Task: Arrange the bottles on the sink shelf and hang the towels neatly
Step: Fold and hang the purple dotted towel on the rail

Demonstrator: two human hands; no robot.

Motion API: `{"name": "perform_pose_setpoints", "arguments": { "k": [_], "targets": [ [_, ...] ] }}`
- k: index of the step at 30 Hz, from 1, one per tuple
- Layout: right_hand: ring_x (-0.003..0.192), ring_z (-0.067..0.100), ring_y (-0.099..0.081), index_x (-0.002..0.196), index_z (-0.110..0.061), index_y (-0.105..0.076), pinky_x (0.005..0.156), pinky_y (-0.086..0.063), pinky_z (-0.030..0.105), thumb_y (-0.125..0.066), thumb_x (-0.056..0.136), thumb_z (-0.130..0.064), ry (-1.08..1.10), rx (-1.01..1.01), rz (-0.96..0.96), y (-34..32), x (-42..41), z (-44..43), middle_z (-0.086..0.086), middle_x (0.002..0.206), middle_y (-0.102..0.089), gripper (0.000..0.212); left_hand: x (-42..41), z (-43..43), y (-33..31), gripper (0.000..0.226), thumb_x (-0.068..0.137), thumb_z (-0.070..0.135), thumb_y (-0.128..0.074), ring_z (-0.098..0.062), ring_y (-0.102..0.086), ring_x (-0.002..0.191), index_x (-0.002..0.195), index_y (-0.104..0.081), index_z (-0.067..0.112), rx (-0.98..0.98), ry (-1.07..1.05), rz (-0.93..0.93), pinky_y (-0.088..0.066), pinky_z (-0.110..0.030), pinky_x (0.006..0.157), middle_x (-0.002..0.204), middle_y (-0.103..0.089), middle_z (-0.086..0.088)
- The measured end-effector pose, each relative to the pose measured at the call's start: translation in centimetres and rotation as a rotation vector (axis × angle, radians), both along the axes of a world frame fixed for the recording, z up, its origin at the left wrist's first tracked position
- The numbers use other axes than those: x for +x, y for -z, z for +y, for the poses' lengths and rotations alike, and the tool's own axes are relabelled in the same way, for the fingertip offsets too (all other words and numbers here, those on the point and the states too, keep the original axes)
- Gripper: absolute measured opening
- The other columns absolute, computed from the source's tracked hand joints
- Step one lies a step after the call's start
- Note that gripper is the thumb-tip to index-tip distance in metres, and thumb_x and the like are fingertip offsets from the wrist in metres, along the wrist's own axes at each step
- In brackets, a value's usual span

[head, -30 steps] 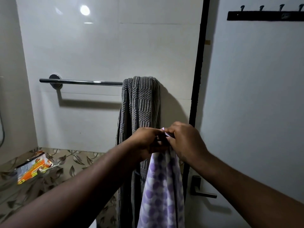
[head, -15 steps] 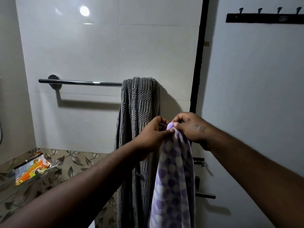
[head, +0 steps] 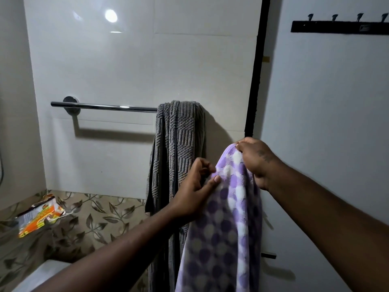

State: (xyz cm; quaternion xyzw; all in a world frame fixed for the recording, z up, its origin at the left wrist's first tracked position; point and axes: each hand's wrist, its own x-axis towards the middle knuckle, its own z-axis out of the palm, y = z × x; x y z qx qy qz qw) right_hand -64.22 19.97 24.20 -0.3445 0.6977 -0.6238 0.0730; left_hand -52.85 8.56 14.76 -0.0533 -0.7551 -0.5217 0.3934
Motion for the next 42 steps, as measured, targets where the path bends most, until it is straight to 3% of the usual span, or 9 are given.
{"name": "perform_pose_setpoints", "arguments": {
  "k": [7,12,16,20,23,25,31,37,42],
  "targets": [
    [0.065,0.02,-0.036,0.072,-0.019,-0.048,0.062,-0.034,0.031,-0.044,0.095,-0.018,-0.022,-0.013,-0.09,-0.2,-0.4,-0.4,0.005,0.069,-0.037,0.023,0.2,0.4,0.6,0.025,0.1,0.001,-0.053,-0.02,-0.056,0.082,0.124,-0.045,0.0,0.4,0.141,-0.043,-0.049,-0.03,0.07,0.099,-0.059,-0.017],
    [0.051,0.02,-0.048,0.072,-0.018,-0.052,0.05,-0.042,0.022,-0.047,0.097,-0.021,-0.06,-0.058,-0.158,-0.5,-0.5,-0.6,0.005,0.061,-0.046,0.025,0.7,-0.3,-0.1,0.024,0.105,0.015,-0.051,-0.018,-0.067,0.083,0.115,-0.064,-0.003,0.378,0.435,-0.298,-0.059,-0.03,0.076,0.101,-0.07,-0.016],
    [0.08,0.022,-0.065,0.101,-0.018,-0.062,0.077,-0.056,0.034,-0.05,0.103,-0.043,-0.186,-0.125,-0.236,-0.5,-2.1,-0.1,0.007,0.088,-0.066,0.028,1.0,-2.1,1.6,0.025,0.104,0.021,-0.054,-0.017,-0.066,0.079,0.112,-0.067,0.001,0.372,0.37,-0.345,-0.058,-0.027,0.07,0.101,-0.069,-0.016],
    [0.054,0.011,-0.042,0.075,-0.021,-0.05,0.053,-0.038,0.025,-0.071,0.077,-0.068,-0.168,-0.003,0.29,1.1,-2.4,-0.7,-0.007,0.059,-0.048,0.051,-0.6,-2.3,0.8,0.022,0.101,0.009,-0.059,-0.014,-0.043,0.066,0.081,-0.054,0.016,0.141,-0.064,-0.154,-0.039,-0.03,0.058,0.07,-0.049,0.0],
    [0.059,0.008,-0.06,0.098,-0.029,-0.068,0.056,-0.047,0.023,-0.077,0.069,-0.07,-0.297,0.323,0.615,1.7,-1.4,-1.6,-0.01,0.066,-0.068,0.051,-1.5,-1.9,-1.0,0.012,0.093,0.01,-0.065,-0.014,-0.05,0.072,0.083,-0.059,0.009,0.051,-0.186,-0.071,-0.04,-0.034,0.064,0.076,-0.062,0.002],
    [0.061,0.006,-0.061,0.089,-0.024,-0.073,0.06,-0.047,0.025,-0.071,0.08,-0.066,-0.264,0.423,0.741,1.3,-1.7,-1.8,-0.015,0.064,-0.068,0.042,-1.4,-2.1,-1.7,0.02,0.09,0.023,-0.07,-0.011,-0.042,0.063,0.079,-0.057,0.012,-0.005,-0.27,-0.048,-0.032,-0.031,0.058,0.066,-0.054,0.005],
    [0.054,0.008,-0.048,0.072,-0.017,-0.067,0.053,-0.039,0.024,-0.07,0.089,-0.05,-0.343,0.377,0.595,2.1,-2.8,-1.3,-0.005,0.058,-0.056,0.037,-1.0,-2.4,-0.6,0.028,0.092,0.033,-0.074,-0.011,-0.041,0.062,0.087,-0.056,0.011,-0.084,-0.362,-0.122,-0.035,-0.031,0.06,0.068,-0.052,0.004],
    [0.083,0.017,-0.068,0.085,-0.021,-0.072,0.082,-0.052,0.034,-0.069,0.092,-0.031,-0.099,0.18,0.623,2.4,-3.4,-1.5,-0.004,0.082,-0.074,0.013,1.3,-3.1,0.6,0.02,0.096,0.023,-0.069,-0.017,-0.059,0.075,0.096,-0.06,0.006,0.114,0.018,-0.347,-0.047,-0.027,0.061,0.081,-0.065,-0.003],
    [0.089,0.015,-0.065,0.085,-0.031,-0.068,0.078,-0.052,0.033,-0.066,0.091,-0.037,0.153,0.329,0.798,1.5,-4.3,-0.9,-0.009,0.087,-0.072,0.009,3.2,-4.6,-0.4,0.018,0.1,0.02,-0.062,-0.023,-0.056,0.077,0.095,-0.058,0.003,0.149,0.038,-0.34,-0.043,-0.033,0.065,0.086,-0.059,-0.016]
  ]
}}
